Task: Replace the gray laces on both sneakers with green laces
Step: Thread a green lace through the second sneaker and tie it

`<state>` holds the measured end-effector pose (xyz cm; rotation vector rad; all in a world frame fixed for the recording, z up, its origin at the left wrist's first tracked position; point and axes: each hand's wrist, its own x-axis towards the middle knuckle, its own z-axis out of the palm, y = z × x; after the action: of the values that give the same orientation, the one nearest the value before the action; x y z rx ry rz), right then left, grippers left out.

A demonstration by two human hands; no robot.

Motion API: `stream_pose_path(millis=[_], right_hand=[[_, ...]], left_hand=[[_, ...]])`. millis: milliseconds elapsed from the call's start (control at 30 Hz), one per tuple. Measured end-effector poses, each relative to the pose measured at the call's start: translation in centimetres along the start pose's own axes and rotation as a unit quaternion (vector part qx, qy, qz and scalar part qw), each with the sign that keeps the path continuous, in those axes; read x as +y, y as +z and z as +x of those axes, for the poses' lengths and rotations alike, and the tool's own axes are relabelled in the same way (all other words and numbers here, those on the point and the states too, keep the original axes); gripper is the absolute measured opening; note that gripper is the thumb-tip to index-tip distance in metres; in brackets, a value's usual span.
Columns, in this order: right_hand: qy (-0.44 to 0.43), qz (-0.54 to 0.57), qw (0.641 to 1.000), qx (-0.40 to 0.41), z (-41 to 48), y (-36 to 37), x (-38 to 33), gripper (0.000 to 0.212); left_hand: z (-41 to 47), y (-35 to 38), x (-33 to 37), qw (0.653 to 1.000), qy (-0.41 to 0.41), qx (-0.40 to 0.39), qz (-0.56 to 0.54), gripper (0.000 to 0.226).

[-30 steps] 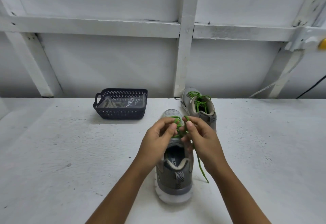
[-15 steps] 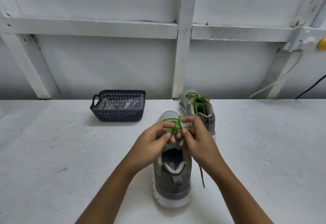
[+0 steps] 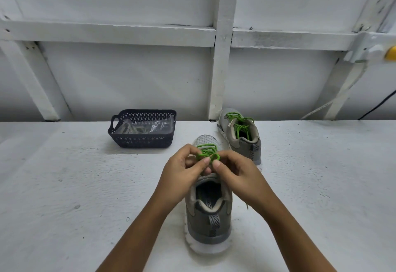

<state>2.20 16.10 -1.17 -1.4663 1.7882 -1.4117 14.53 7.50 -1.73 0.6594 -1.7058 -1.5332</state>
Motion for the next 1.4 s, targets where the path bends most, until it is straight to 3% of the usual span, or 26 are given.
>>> stream_pose_path(millis=[167,267,367,433,500,567,600,667,767,833,967,1067,1133,1267,1400], right_hand=[[0.028,-0.002,0.998,0.052,0.7,0.7,0.1,0.015],[0.1,0.085,0.989,0.065,1.4,0.9,-0.2,0.019],[0.138,0.121,0.982,0.042,2.1,0.6,-0.6,0.021],[0.163,0.121,0.979,0.029,2.6,0.5,-0.6,0.016],[0.187,0.117,0.975,0.033,2.9,0.5,-0.4,0.011],[0.195,0.114,0.973,0.052,3.0,0.5,-0.2,0.015],[0.193,0.121,0.972,0.064,3.0,0.5,-0.1,0.019],[0.184,0.135,0.971,0.077,2.8,0.4,-0.1,0.026],[0.145,0.113,0.981,0.067,2.3,0.3,-0.2,0.035],[0.107,0.092,0.989,0.048,1.9,0.2,-0.2,0.04],[0.037,0.043,0.998,0.012,0.6,0.1,-0.5,0.043],[-0.013,-0.055,0.998,0.027,0.3,0.1,0.1,0.025],[-0.01,-0.055,0.998,0.031,0.4,0.0,0.5,0.012],[0.014,-0.042,0.997,0.058,0.2,-0.7,1.5,0.02],[0.064,-0.039,0.991,0.109,-0.5,-1.9,3.4,0.016]], left_hand=[[-0.3,0.2,-0.9,0.998,0.033,0.005,0.059,0.019],[-0.4,0.0,-1.2,0.975,0.141,0.007,0.171,0.024],[-0.2,-0.4,-1.5,0.906,0.306,-0.025,0.291,0.016],[0.1,-0.7,-1.8,0.839,0.38,-0.026,0.388,0.008],[0.1,-0.8,-1.8,0.792,0.41,-0.01,0.451,0.007],[0.0,-0.7,-1.5,0.775,0.404,0.009,0.485,0.006],[-0.1,-0.6,-1.4,0.786,0.385,0.019,0.484,0.007],[-0.6,-0.4,-1.0,0.853,0.3,0.037,0.426,0.011],[-0.7,-0.2,-0.3,0.972,0.097,0.028,0.21,0.022],[-0.5,-0.3,0.5,0.998,0.001,-0.003,0.067,0.021],[-0.5,-0.1,1.7,0.995,-0.063,0.015,-0.071,0.018],[-0.4,0.0,1.7,0.994,-0.062,0.033,-0.086,0.018],[-0.5,0.2,1.6,0.993,-0.067,0.04,-0.084,0.017],[-0.5,-0.4,0.9,0.988,-0.088,0.091,-0.09,0.019],[-0.5,-2.1,-0.1,0.959,-0.166,0.142,-0.179,0.021]])
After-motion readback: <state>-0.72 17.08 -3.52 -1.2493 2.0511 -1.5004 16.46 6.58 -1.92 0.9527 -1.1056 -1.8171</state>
